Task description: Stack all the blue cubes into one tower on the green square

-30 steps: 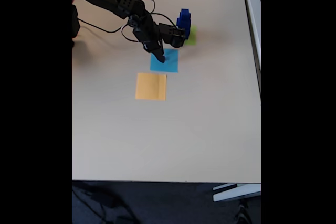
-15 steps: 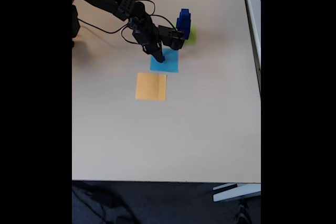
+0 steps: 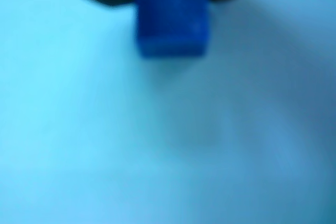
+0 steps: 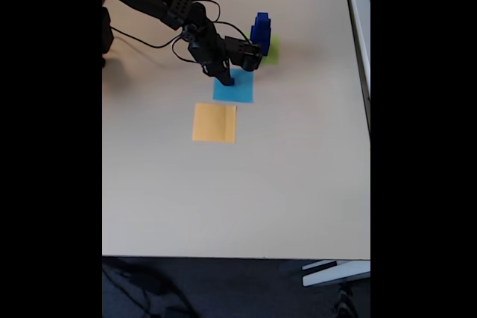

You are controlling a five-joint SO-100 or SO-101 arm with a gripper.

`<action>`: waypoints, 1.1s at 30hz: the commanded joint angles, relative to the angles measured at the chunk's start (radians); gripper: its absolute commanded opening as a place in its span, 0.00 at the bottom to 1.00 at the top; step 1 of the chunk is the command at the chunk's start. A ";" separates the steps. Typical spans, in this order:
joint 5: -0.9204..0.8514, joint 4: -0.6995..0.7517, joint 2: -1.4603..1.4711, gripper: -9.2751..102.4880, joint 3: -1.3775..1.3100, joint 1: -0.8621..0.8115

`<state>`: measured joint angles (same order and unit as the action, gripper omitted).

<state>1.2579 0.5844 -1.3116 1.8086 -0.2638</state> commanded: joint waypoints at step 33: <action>0.221 0.465 -0.160 0.08 -0.517 0.121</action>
<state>1.4358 1.0446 -1.4128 1.3714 -0.1580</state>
